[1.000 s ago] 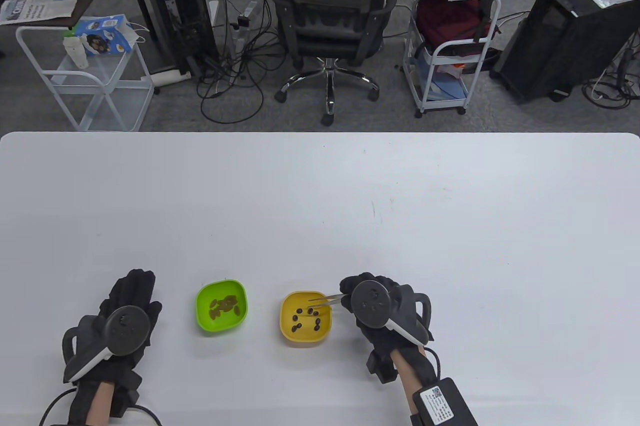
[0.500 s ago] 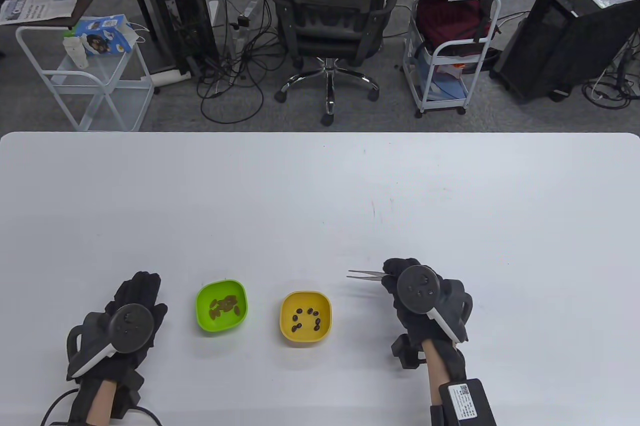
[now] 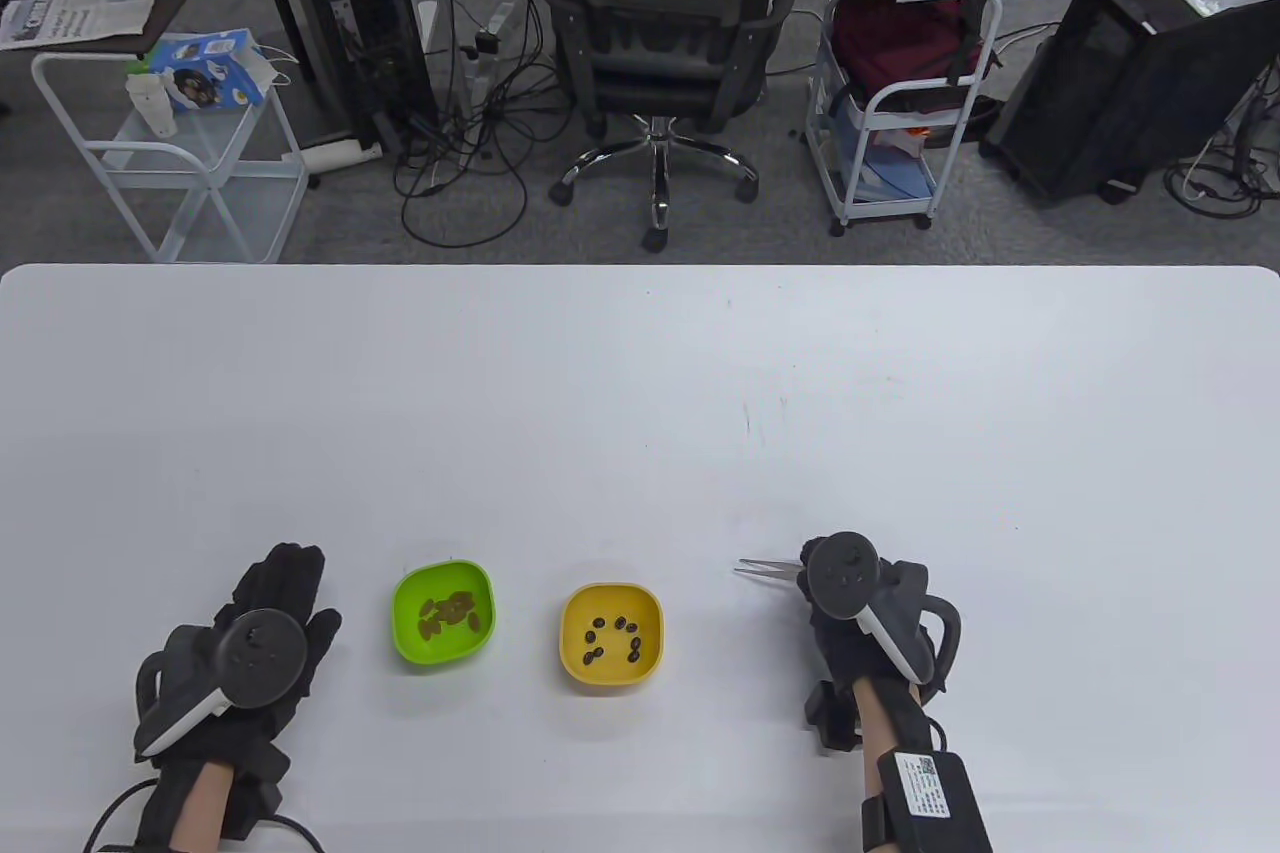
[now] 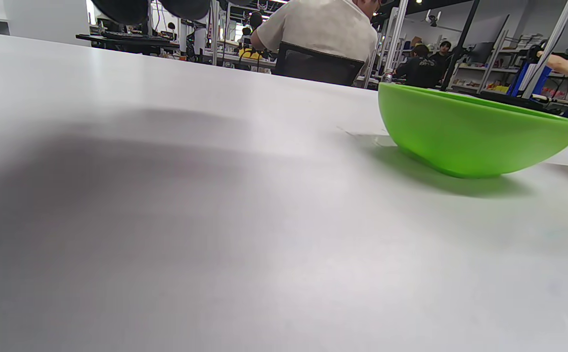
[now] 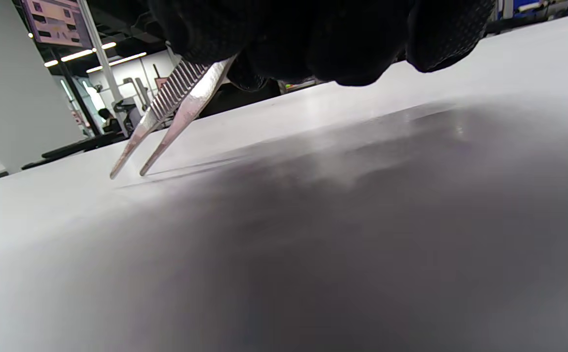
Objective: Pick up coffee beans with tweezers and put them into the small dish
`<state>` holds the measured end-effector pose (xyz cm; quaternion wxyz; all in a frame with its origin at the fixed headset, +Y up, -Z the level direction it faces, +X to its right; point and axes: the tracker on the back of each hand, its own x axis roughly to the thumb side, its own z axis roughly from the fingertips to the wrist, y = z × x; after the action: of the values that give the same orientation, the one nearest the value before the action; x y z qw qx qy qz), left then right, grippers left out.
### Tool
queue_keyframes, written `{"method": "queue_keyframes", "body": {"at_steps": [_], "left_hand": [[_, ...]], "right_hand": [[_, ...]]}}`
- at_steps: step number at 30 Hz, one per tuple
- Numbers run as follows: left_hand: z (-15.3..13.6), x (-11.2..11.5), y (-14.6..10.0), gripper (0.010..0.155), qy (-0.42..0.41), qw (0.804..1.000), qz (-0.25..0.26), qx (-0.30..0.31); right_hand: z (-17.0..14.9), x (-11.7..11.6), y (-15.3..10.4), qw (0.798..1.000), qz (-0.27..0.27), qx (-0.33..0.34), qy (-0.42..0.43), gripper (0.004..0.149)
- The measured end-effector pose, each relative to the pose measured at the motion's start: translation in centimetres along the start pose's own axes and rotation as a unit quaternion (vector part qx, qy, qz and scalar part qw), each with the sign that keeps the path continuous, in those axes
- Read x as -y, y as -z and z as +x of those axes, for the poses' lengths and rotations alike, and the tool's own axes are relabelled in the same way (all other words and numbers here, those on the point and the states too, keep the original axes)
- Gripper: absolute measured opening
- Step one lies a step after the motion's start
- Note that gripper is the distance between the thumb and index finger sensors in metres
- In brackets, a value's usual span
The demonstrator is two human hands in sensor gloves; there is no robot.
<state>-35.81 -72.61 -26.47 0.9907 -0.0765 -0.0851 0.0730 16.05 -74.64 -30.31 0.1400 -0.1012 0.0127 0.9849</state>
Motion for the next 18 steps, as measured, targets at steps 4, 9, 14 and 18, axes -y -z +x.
{"method": "queue_keyframes", "body": {"at_steps": [4,9,14,18], "left_hand": [[0.2,-0.1,-0.1,0.074,0.001,1.000,0.003,0.006],[0.2,0.0,-0.1,0.076,0.002,1.000,0.001,0.008],[0.3,-0.1,0.0,0.078,-0.005,1.000,0.002,0.015],[0.3,-0.3,0.0,0.080,-0.010,1.000,0.003,0.019]], "right_hand": [[0.1,-0.4,-0.1,0.999,0.010,-0.006,-0.034,0.044],[1.0,-1.1,0.3,0.994,0.037,-0.005,-0.102,0.043],[1.6,-1.4,0.4,0.989,0.048,-0.014,-0.137,0.043],[1.9,-1.5,0.4,0.986,0.053,-0.018,-0.157,0.043]]}}
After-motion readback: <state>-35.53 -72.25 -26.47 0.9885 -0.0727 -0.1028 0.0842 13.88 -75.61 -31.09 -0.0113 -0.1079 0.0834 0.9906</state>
